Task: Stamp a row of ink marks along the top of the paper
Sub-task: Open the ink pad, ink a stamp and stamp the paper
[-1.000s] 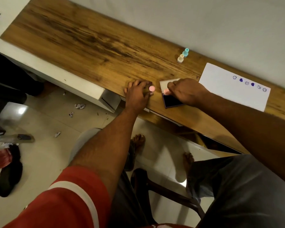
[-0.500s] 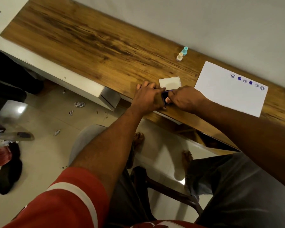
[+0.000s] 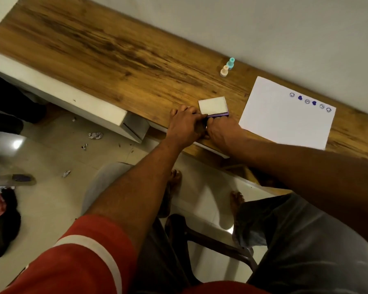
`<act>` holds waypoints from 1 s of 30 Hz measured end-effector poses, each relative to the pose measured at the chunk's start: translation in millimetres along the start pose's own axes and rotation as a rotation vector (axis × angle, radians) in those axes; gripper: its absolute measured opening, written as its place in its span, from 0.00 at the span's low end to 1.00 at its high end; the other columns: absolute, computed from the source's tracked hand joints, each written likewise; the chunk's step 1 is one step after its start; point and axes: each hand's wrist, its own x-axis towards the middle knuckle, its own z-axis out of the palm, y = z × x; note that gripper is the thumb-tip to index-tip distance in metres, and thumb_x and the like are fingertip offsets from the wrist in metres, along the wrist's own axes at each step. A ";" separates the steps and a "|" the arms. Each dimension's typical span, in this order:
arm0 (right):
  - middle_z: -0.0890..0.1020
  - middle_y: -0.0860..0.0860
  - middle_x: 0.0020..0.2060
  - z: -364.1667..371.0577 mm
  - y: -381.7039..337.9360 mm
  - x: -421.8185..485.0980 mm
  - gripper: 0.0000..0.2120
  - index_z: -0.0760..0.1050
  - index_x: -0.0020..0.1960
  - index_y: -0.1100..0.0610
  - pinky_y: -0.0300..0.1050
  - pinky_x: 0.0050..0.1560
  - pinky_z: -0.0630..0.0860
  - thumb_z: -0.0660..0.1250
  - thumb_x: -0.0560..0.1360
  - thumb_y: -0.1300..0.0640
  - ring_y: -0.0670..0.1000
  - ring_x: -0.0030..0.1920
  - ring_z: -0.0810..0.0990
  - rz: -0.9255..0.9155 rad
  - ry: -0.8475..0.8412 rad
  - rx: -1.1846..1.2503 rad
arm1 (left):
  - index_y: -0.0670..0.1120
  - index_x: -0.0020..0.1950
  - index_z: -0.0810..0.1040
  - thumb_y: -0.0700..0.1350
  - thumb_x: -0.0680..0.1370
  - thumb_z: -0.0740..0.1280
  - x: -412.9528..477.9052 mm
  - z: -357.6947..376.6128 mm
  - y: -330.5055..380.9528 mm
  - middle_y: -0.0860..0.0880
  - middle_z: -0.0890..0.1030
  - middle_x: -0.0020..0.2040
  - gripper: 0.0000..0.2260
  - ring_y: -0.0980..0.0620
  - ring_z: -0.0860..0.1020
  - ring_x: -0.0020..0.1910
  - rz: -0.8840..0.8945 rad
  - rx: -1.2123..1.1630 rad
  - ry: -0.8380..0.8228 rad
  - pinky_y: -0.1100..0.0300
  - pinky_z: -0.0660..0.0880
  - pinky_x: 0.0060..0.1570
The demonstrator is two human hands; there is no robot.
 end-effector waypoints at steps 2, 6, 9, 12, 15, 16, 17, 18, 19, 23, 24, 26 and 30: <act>0.79 0.59 0.64 -2.6 0.7 0.8 0.19 0.68 0.73 0.60 0.53 0.64 0.76 0.63 0.83 0.56 0.58 0.60 0.81 0.016 -0.016 0.059 | 0.60 0.73 0.77 0.66 0.72 0.74 -0.8 -3.2 0.7 0.53 0.78 0.63 0.30 0.47 0.70 0.66 -0.012 -0.016 0.005 0.48 0.63 0.60; 0.78 0.58 0.66 -10.6 1.2 -1.8 0.19 0.67 0.73 0.58 0.54 0.63 0.76 0.61 0.84 0.55 0.59 0.62 0.80 -0.018 -0.053 0.075 | 0.59 0.72 0.77 0.66 0.72 0.74 -5.3 -6.9 4.8 0.52 0.79 0.64 0.30 0.46 0.70 0.66 -0.037 -0.006 -0.008 0.48 0.63 0.60; 0.79 0.58 0.65 -12.6 17.5 -15.8 0.18 0.68 0.71 0.57 0.54 0.60 0.77 0.57 0.85 0.49 0.59 0.62 0.80 -0.035 0.063 0.203 | 0.59 0.74 0.75 0.68 0.69 0.75 -1.2 -14.9 6.1 0.52 0.77 0.66 0.35 0.46 0.69 0.68 -0.053 0.010 -0.039 0.47 0.63 0.62; 0.83 0.56 0.59 -0.1 56.6 -36.6 0.20 0.72 0.68 0.55 0.49 0.51 0.79 0.55 0.85 0.43 0.57 0.55 0.83 0.078 0.253 0.454 | 0.59 0.75 0.73 0.72 0.65 0.75 5.3 -25.1 11.9 0.53 0.76 0.67 0.41 0.47 0.69 0.68 -0.044 0.013 -0.001 0.48 0.63 0.61; 0.84 0.59 0.52 39.5 117.9 -49.6 0.24 0.73 0.63 0.58 0.51 0.46 0.78 0.50 0.85 0.41 0.61 0.50 0.83 0.352 0.308 0.546 | 0.57 0.75 0.74 0.76 0.68 0.70 17.8 -25.8 44.2 0.52 0.77 0.67 0.40 0.47 0.70 0.68 0.072 0.026 0.066 0.47 0.65 0.62; 0.84 0.61 0.50 56.2 139.9 -52.0 0.26 0.73 0.62 0.59 0.53 0.46 0.77 0.47 0.85 0.40 0.64 0.49 0.82 0.430 0.305 0.558 | 0.57 0.76 0.73 0.75 0.70 0.68 24.7 -23.1 62.0 0.51 0.76 0.69 0.38 0.47 0.70 0.69 0.108 0.030 0.063 0.46 0.65 0.65; 0.83 0.62 0.48 71.1 158.9 -54.1 0.28 0.73 0.60 0.60 0.54 0.45 0.76 0.45 0.85 0.39 0.66 0.49 0.82 0.491 0.300 0.592 | 0.58 0.77 0.72 0.74 0.73 0.67 31.4 -18.6 79.3 0.51 0.76 0.71 0.36 0.47 0.69 0.70 0.139 0.029 0.052 0.45 0.64 0.68; 0.83 0.63 0.48 85.5 177.8 -54.4 0.30 0.75 0.59 0.60 0.55 0.46 0.75 0.44 0.85 0.39 0.66 0.49 0.81 0.533 0.301 0.639 | 0.58 0.78 0.71 0.73 0.75 0.65 40.7 -12.2 97.5 0.52 0.75 0.72 0.35 0.47 0.69 0.71 0.172 0.030 0.036 0.44 0.63 0.71; 0.83 0.62 0.49 96.1 193.5 -55.5 0.30 0.76 0.59 0.59 0.55 0.48 0.75 0.43 0.84 0.40 0.66 0.50 0.81 0.553 0.312 0.687 | 0.58 0.79 0.69 0.72 0.77 0.64 49.7 -5.6 114.9 0.52 0.75 0.73 0.34 0.47 0.69 0.72 0.203 0.034 0.022 0.44 0.62 0.72; 0.85 0.58 0.55 118.7 234.2 -48.5 0.33 0.80 0.59 0.54 0.56 0.59 0.76 0.43 0.82 0.36 0.63 0.58 0.81 0.533 0.407 0.904 | 0.56 0.82 0.65 0.72 0.79 0.60 87.5 21.6 165.2 0.49 0.74 0.74 0.35 0.44 0.69 0.74 0.278 0.086 -0.014 0.41 0.61 0.74; 0.85 0.56 0.56 121.8 239.8 -44.2 0.33 0.81 0.59 0.53 0.55 0.60 0.76 0.43 0.81 0.35 0.61 0.60 0.81 0.517 0.415 0.928 | 0.55 0.82 0.64 0.72 0.80 0.58 96.4 28.0 172.7 0.48 0.74 0.73 0.35 0.43 0.69 0.73 0.292 0.117 -0.015 0.41 0.62 0.74; 0.85 0.55 0.55 127.5 247.2 -32.7 0.36 0.82 0.58 0.53 0.54 0.60 0.76 0.42 0.80 0.33 0.60 0.60 0.81 0.500 0.407 0.953 | 0.54 0.83 0.62 0.74 0.79 0.55 112.1 40.1 182.4 0.47 0.75 0.71 0.38 0.43 0.71 0.70 0.310 0.171 -0.009 0.41 0.64 0.72; 0.85 0.58 0.54 126.4 255.7 -9.0 0.32 0.82 0.57 0.56 0.52 0.58 0.75 0.46 0.83 0.37 0.62 0.58 0.81 0.485 0.416 0.968 | 0.54 0.83 0.63 0.77 0.78 0.50 130.8 60.2 183.6 0.46 0.74 0.66 0.41 0.44 0.72 0.66 0.285 0.174 0.029 0.40 0.67 0.69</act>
